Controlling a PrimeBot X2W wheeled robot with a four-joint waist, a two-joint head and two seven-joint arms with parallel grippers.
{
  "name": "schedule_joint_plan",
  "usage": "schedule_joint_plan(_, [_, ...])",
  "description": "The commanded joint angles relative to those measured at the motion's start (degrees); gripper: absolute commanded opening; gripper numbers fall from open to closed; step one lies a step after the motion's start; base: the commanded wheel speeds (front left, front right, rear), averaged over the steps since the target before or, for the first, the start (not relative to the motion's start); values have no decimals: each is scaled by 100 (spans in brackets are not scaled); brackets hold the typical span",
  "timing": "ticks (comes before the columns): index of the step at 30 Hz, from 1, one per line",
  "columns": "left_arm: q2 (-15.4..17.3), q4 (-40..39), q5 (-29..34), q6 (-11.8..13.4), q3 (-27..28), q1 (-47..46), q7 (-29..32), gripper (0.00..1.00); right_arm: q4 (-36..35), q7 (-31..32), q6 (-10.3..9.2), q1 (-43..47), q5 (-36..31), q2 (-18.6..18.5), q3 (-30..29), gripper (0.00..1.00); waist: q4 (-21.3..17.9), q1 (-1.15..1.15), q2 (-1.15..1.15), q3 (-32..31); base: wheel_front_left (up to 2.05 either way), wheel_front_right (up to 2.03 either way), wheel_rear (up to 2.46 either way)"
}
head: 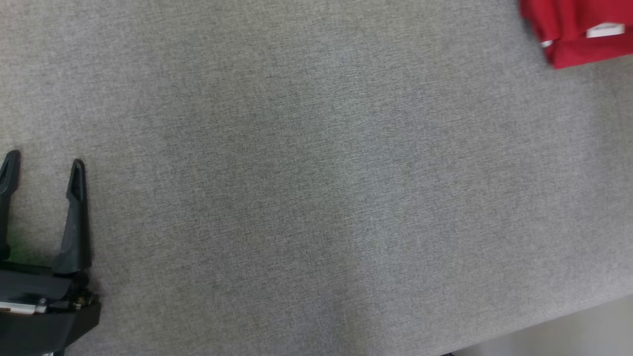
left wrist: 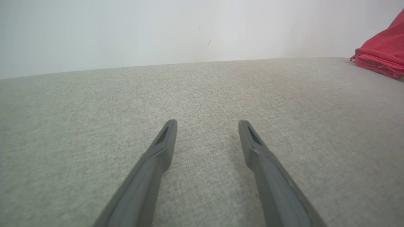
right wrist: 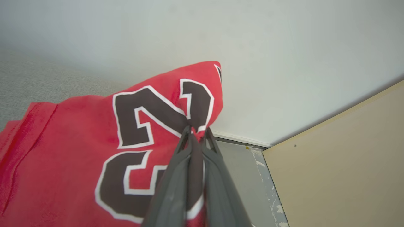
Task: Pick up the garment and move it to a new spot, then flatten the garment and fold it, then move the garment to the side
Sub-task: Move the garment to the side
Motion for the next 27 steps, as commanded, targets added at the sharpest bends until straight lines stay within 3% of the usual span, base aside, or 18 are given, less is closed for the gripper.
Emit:
schedule_joint_plan(1, [-91,235,-10,7,-137,-27,47,100,42,4,-16,-68,-37,-48,-14,0,33,1,1,15,0,0,0])
schedule_joint_plan(3, [-93,255,-7,8,-137,-33,47,100,184,-7,-16,-157,-31,-101,1,0,68,1,1,25,0,0,0])
schedule_joint_plan(4, [-93,274,-5,9,-138,-35,47,100,256,-23,-16,-204,-44,-121,0,20,83,1,1,26,0,0,0])
schedule_joint_plan(5, [-98,295,-2,9,-138,-45,48,100,311,-53,-16,-246,-66,-132,8,73,95,1,1,25,0,0,0])
schedule_joint_plan(6, [-108,313,0,10,-144,-55,51,100,371,-77,-16,-280,-96,-131,3,100,107,1,1,20,0,0,0])
schedule_joint_plan(17, [-371,550,-9,29,-99,-11,50,100,474,-785,-16,-145,-377,185,-55,100,225,1,1,-552,0,0,0])
schedule_joint_plan(27, [-750,855,41,82,205,294,26,100,-91,-1611,-16,654,-224,941,12,100,419,1,1,-1584,0,0,0])
